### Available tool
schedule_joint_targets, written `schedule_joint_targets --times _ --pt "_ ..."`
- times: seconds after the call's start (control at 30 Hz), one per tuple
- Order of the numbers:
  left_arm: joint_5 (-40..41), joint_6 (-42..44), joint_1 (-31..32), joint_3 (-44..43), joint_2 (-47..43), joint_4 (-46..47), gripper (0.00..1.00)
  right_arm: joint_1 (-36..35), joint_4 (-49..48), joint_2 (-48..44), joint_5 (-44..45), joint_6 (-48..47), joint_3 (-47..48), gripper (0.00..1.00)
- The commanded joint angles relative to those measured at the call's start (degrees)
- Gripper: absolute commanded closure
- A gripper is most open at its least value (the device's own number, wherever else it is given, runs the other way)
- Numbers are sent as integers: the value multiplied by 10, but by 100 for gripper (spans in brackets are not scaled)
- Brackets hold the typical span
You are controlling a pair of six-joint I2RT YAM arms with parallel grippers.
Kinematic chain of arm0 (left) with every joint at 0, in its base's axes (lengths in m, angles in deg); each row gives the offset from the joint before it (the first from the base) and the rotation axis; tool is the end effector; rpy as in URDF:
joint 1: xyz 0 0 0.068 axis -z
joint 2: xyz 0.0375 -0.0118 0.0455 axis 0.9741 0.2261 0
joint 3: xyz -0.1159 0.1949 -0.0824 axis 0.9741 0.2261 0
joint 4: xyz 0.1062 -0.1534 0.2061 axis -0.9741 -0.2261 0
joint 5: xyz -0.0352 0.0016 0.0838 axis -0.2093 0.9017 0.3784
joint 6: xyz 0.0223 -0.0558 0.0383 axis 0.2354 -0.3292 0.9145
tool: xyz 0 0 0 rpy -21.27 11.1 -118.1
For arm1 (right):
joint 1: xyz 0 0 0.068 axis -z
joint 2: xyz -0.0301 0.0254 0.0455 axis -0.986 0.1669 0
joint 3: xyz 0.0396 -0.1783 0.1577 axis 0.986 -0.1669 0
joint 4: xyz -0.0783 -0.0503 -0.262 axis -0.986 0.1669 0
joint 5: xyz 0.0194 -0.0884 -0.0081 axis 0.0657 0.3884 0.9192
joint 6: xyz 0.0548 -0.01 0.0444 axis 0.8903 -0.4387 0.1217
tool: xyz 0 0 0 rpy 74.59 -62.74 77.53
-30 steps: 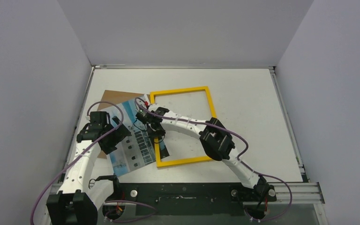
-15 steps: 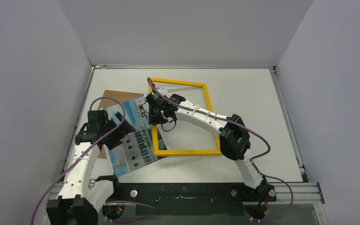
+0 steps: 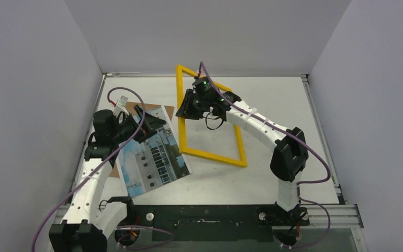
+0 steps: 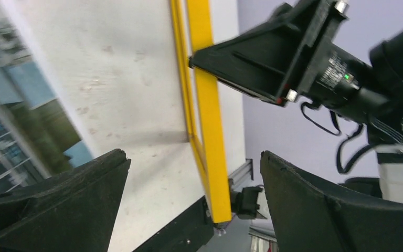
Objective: Put the photo into the frame
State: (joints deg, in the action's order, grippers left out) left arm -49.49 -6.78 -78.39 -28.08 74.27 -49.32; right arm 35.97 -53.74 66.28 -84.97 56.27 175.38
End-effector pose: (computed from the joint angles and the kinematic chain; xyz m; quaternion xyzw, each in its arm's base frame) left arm 0.2567 -0.0317 0.2615 -0.1704 0.8049 -0.4631 0.3297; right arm 0.3223 0.3344 0.2735 0.0125 0.9029 0.3794 0.2015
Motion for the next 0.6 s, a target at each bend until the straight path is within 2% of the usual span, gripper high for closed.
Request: schedule_joint_targets --times 0.0,0.1,0.23,0.4,0.47,0.57 --pt "-19 -100 67 10 28 170 4 22 -106 -57 -52 43 -21 95" --pt "2 -105 97 7 39 188 5 31 -152 -74 -69 79 -38 95" --pt "-25 -154 124 6 59 268 5 40 -203 -84 -101 117 -51 95" --pt "-9 -192 161 5 81 306 11 43 -237 -94 -117 139 -68 95" --pt "4 -203 172 4 103 313 22 45 -249 -97 -122 146 -75 94" --pt "0 -245 173 12 122 377 39 47 -251 -105 -121 148 -86 94"
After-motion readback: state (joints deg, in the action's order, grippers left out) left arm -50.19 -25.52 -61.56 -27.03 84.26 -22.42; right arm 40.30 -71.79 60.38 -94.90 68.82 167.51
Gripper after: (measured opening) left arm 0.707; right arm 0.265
